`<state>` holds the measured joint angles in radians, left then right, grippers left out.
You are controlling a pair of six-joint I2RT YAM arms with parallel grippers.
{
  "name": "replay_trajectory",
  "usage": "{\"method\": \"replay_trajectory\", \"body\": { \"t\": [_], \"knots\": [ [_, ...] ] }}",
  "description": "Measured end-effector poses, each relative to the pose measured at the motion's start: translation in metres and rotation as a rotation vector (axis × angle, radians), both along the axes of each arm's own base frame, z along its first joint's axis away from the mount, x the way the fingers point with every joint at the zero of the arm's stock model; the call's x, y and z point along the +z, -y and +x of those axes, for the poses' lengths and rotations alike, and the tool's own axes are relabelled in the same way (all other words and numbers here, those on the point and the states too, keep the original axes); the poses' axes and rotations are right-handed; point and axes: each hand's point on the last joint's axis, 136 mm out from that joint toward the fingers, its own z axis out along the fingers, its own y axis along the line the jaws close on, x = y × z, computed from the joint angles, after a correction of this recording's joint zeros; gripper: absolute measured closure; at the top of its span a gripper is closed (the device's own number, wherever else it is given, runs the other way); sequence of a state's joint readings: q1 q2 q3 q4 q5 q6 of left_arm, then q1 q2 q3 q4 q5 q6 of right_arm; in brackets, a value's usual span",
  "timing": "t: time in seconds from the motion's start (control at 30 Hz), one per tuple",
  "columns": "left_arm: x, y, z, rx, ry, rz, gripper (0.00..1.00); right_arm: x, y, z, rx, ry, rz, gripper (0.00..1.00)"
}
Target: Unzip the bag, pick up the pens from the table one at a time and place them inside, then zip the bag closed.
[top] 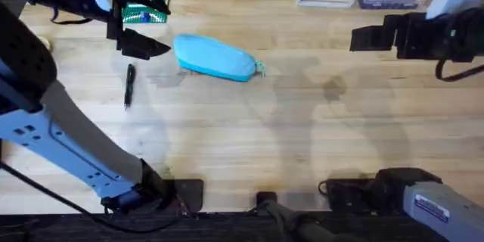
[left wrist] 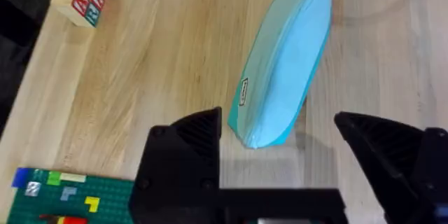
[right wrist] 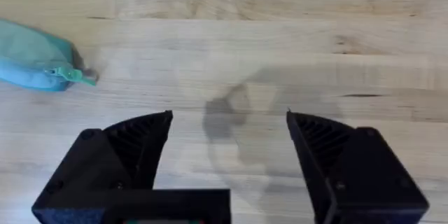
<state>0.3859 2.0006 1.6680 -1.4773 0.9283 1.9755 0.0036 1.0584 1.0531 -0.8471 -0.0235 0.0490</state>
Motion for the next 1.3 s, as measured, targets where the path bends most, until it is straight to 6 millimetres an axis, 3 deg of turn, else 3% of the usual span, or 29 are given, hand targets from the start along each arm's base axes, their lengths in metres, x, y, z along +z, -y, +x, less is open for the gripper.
{"method": "replay_trajectory", "body": {
  "t": [0.47, 1.3],
  "knots": [
    [-0.038, 0.009, 0.002, -0.061, -0.063, -0.064, 0.010, 0.000, 0.000, 0.000, 0.000, 0.000, 0.000, 0.004],
    [-0.045, 0.015, 0.010, -0.085, -0.023, -0.046, 0.010, 0.000, 0.000, 0.000, 0.000, 0.000, 0.000, 0.005]
  ]
}}
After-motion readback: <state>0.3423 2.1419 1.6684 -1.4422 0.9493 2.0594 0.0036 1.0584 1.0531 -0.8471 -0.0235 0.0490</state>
